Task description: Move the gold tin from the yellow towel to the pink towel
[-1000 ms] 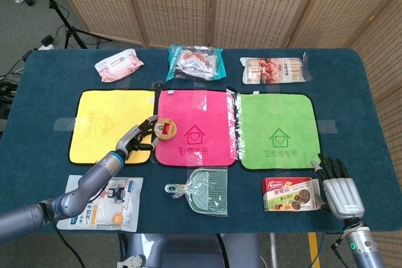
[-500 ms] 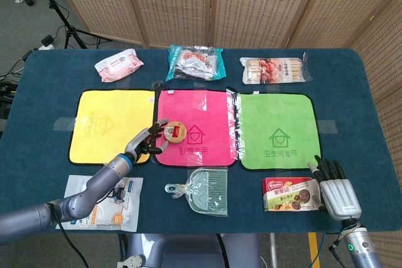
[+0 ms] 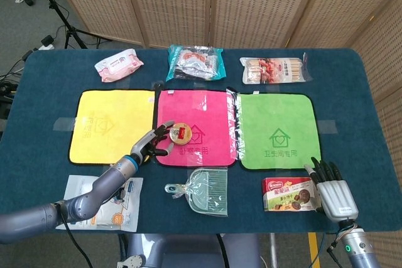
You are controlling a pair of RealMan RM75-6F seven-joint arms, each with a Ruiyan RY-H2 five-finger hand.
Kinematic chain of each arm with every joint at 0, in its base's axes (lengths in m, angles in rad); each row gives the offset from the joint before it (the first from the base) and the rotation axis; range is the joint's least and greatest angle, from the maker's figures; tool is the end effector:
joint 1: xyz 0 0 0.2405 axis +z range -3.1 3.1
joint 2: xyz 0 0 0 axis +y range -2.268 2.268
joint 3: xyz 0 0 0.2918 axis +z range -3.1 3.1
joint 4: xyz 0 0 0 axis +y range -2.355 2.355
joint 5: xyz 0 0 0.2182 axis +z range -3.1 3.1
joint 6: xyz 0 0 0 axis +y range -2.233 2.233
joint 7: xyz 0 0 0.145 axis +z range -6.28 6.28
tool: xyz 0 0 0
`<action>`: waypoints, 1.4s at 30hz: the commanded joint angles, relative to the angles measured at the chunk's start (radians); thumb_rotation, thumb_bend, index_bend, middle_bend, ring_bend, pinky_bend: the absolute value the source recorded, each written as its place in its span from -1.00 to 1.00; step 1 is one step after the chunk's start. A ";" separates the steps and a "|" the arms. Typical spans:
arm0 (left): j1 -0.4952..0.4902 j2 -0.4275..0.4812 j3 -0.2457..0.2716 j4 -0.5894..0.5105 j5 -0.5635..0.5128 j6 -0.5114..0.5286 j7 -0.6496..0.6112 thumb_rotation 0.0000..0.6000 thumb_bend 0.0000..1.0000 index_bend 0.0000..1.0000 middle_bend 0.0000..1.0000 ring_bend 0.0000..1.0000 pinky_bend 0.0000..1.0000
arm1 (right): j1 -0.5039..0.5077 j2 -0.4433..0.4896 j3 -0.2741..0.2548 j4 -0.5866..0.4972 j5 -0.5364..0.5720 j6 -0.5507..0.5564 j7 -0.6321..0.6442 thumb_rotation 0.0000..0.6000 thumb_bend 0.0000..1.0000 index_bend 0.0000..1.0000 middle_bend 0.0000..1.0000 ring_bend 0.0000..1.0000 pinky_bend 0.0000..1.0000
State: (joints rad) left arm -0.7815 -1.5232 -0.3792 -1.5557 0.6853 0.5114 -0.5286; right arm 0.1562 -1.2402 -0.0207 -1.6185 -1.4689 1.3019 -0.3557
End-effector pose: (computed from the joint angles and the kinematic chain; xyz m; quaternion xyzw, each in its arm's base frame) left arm -0.1407 0.3777 -0.0451 -0.3871 -0.8279 -0.3917 0.1063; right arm -0.3370 -0.1884 0.0900 0.7025 -0.3601 0.2662 0.5531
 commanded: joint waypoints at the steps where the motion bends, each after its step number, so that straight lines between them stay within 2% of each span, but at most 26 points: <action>1: -0.004 -0.003 -0.004 -0.012 0.005 0.005 0.004 1.00 0.10 -0.86 -1.00 -1.00 -1.00 | -0.001 0.000 0.001 0.000 0.003 0.000 0.000 1.00 -0.28 -0.81 -1.00 -1.00 -0.90; 19: -0.034 -0.026 0.005 -0.026 -0.018 0.035 0.041 1.00 0.10 -0.86 -1.00 -1.00 -1.00 | 0.000 -0.002 -0.006 -0.001 -0.005 -0.004 -0.005 1.00 -0.28 -0.81 -1.00 -1.00 -0.90; 30: -0.001 0.004 -0.014 -0.054 0.036 0.033 0.023 1.00 0.12 -0.86 -1.00 -1.00 -1.00 | 0.002 -0.007 -0.015 -0.002 -0.012 -0.013 -0.018 1.00 -0.28 -0.81 -1.00 -1.00 -0.90; 35: 0.069 0.090 -0.041 -0.130 0.130 0.078 0.009 1.00 0.17 -0.86 -1.00 -1.00 -1.00 | 0.000 -0.001 -0.010 -0.005 -0.012 -0.002 -0.008 1.00 -0.28 -0.81 -1.00 -1.00 -0.90; 38: 0.130 0.149 -0.046 -0.178 0.232 0.146 0.017 1.00 0.18 -0.86 -1.00 -1.00 -1.00 | -0.002 0.001 -0.008 -0.005 -0.018 0.007 0.001 1.00 -0.28 -0.81 -1.00 -1.00 -0.90; 41: 0.194 0.197 -0.007 -0.192 0.374 0.269 0.095 1.00 0.11 -0.85 -1.00 -1.00 -1.00 | -0.004 0.005 -0.006 -0.006 -0.022 0.015 0.009 1.00 -0.27 -0.81 -1.00 -1.00 -0.90; 42: 0.221 0.210 0.021 -0.188 0.436 0.325 0.141 1.00 0.06 -0.85 -1.00 -1.00 -1.00 | -0.005 0.006 -0.005 -0.007 -0.022 0.019 0.012 1.00 -0.27 -0.81 -1.00 -1.00 -0.90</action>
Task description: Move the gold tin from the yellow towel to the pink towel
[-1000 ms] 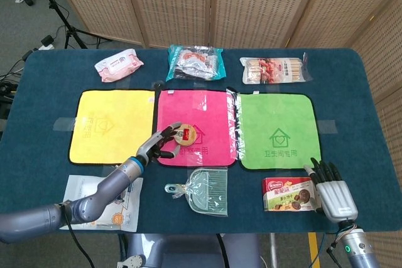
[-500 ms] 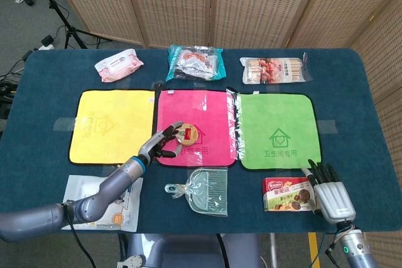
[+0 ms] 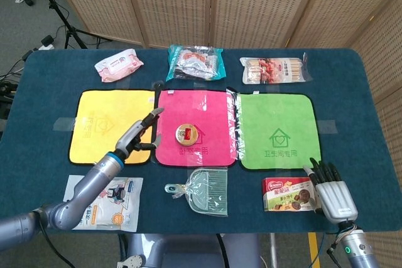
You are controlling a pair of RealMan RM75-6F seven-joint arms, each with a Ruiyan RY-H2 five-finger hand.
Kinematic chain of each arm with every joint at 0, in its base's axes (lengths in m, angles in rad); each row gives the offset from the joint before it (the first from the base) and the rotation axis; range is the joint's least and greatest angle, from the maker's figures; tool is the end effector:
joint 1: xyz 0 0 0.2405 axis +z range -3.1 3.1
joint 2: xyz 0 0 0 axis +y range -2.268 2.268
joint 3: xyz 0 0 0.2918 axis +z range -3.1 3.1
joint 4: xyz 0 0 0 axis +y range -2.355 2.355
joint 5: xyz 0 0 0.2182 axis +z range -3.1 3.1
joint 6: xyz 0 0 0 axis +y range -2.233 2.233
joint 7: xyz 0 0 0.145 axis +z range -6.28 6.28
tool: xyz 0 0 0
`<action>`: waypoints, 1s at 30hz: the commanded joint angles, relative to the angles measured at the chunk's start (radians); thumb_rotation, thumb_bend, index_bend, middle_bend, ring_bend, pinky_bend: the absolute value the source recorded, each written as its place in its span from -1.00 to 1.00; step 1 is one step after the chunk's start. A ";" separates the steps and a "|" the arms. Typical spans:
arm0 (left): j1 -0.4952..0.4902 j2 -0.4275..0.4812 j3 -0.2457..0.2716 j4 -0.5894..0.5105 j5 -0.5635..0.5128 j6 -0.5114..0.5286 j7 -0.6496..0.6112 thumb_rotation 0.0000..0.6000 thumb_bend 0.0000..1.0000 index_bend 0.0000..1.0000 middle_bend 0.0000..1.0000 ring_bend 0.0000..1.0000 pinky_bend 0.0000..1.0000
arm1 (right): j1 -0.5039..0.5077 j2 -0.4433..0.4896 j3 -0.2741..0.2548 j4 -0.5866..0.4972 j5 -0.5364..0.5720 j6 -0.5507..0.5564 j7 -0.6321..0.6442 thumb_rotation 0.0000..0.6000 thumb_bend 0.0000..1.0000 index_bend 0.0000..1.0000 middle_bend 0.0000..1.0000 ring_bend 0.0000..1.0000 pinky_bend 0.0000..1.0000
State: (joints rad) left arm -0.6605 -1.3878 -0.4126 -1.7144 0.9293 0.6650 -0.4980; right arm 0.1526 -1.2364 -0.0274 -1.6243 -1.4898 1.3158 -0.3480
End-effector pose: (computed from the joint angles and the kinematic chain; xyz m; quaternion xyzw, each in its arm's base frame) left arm -0.1479 0.3690 0.0197 -0.4483 -0.7437 -0.4734 0.1475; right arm -0.3340 -0.1857 0.0911 0.7039 -0.3568 0.2740 0.5497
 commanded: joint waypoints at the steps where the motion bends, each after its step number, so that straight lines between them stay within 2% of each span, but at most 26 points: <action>1: 0.123 0.082 0.081 -0.023 0.243 0.221 0.147 1.00 0.00 -0.84 -1.00 -1.00 -1.00 | -0.003 0.004 0.003 -0.002 -0.002 0.009 0.008 1.00 -0.27 -0.81 -1.00 -1.00 -0.90; 7: 0.269 0.068 0.234 0.094 0.519 0.551 0.381 1.00 -0.16 -0.84 -1.00 -1.00 -1.00 | -0.013 0.018 0.016 -0.005 -0.007 0.042 0.042 1.00 -0.27 -0.81 -1.00 -1.00 -0.90; 10: 0.325 0.042 0.278 0.150 0.572 0.660 0.454 1.00 -0.18 -0.84 -1.00 -1.00 -1.00 | -0.018 0.024 0.023 -0.004 -0.011 0.061 0.059 1.00 -0.28 -0.81 -1.00 -1.00 -0.90; 15: 0.422 0.013 0.331 0.238 0.611 0.812 0.490 1.00 -0.27 -0.84 -1.00 -1.00 -1.00 | -0.027 0.033 0.033 0.003 -0.023 0.095 0.094 1.00 -0.28 -0.81 -1.00 -1.00 -0.90; 22: 0.487 0.014 0.375 0.307 0.633 0.890 0.561 1.00 -0.33 -0.84 -1.00 -1.00 -1.00 | -0.033 0.040 0.038 0.011 -0.028 0.110 0.117 1.00 -0.28 -0.81 -1.00 -1.00 -0.90; 30: 0.505 0.080 0.408 0.221 0.649 0.880 0.635 1.00 -0.34 -0.84 -1.00 -1.00 -1.00 | -0.035 0.044 0.035 0.004 -0.046 0.119 0.127 1.00 -0.28 -0.81 -1.00 -1.00 -0.90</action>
